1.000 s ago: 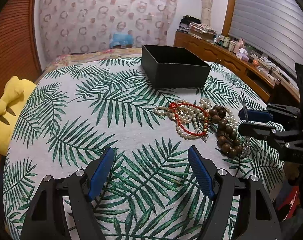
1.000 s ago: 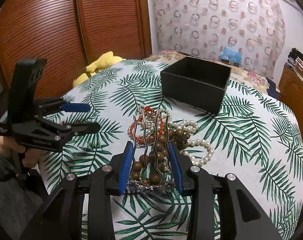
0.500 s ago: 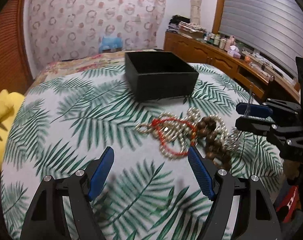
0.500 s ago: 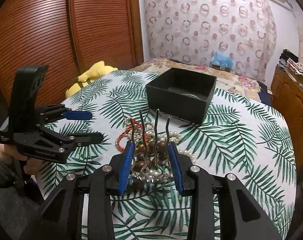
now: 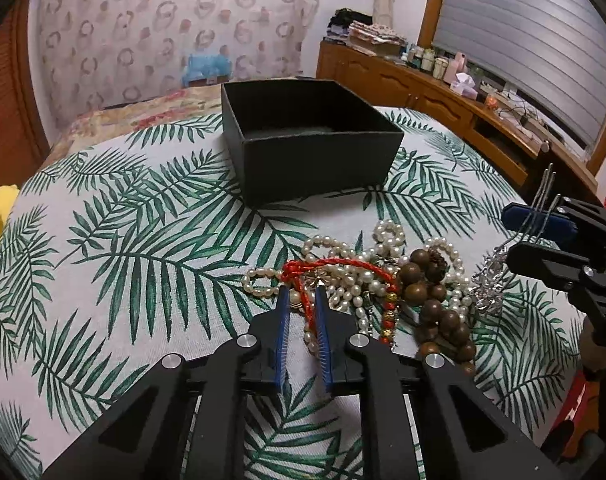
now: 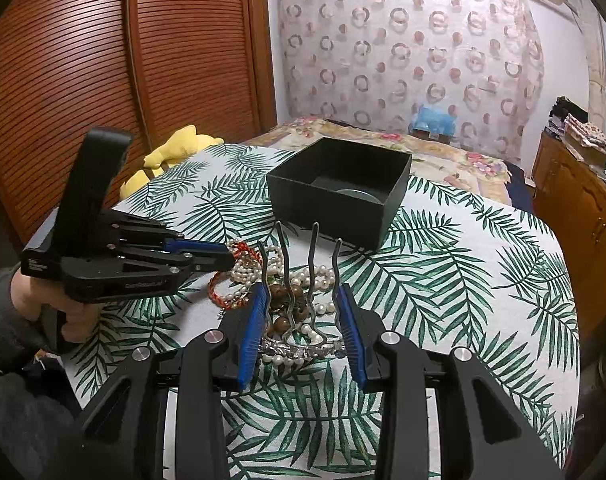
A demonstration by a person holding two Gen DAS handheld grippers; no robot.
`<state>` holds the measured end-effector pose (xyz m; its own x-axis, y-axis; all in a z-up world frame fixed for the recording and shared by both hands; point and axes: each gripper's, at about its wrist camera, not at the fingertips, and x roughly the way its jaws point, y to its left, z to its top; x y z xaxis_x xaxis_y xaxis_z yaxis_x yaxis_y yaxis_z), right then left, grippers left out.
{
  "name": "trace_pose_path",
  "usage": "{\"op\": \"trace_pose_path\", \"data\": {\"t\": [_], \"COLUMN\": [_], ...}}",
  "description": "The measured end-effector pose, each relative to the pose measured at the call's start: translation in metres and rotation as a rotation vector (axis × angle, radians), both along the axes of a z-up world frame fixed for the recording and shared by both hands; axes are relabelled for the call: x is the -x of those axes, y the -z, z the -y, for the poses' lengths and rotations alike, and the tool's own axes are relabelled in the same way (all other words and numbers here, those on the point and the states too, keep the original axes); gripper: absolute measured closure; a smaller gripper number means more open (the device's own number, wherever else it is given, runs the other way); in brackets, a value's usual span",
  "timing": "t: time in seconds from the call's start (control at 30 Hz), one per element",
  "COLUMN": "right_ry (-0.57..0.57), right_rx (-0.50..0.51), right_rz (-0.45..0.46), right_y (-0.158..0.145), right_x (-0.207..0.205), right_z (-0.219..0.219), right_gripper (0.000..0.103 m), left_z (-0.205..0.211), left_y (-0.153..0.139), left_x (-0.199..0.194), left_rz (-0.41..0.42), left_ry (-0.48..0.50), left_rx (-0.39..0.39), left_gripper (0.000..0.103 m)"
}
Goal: Organize jewelry
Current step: 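Grasp the red cord bracelet with left tool while right tool holds the comb, then release red bracelet into black box with left tool while right tool releases the comb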
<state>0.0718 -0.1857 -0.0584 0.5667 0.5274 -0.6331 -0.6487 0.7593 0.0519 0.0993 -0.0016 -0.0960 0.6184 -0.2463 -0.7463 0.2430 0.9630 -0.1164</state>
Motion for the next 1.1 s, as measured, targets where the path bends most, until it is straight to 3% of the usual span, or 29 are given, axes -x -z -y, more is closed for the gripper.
{"op": "trace_pose_path", "data": {"t": [0.17, 0.23, 0.4, 0.73, 1.1], "right_ry": [-0.001, -0.001, 0.002, 0.0, -0.013], "right_rx": [0.001, 0.0, -0.001, -0.011, -0.003], "right_rz": [0.001, 0.001, 0.001, 0.043, 0.116], "right_y": [0.001, 0.001, 0.001, -0.021, -0.059], "right_x": [0.001, 0.001, 0.001, -0.008, -0.052], "right_z": [0.0, 0.0, -0.001, -0.005, -0.029], "right_gripper": [0.064, 0.064, 0.064, 0.064, 0.064], "left_z": [-0.001, 0.0, -0.002, -0.015, -0.018], "left_y": [-0.001, -0.001, -0.004, -0.052, -0.089], "left_x": [-0.002, -0.002, 0.001, 0.013, 0.001], "left_rz": [-0.001, 0.0, 0.027, 0.162, 0.245], "left_ry": [-0.001, 0.003, -0.002, -0.033, -0.038], "left_rx": [0.002, -0.003, 0.002, 0.037, 0.022], "left_gripper": [0.092, 0.1, 0.102, 0.102, 0.102]}}
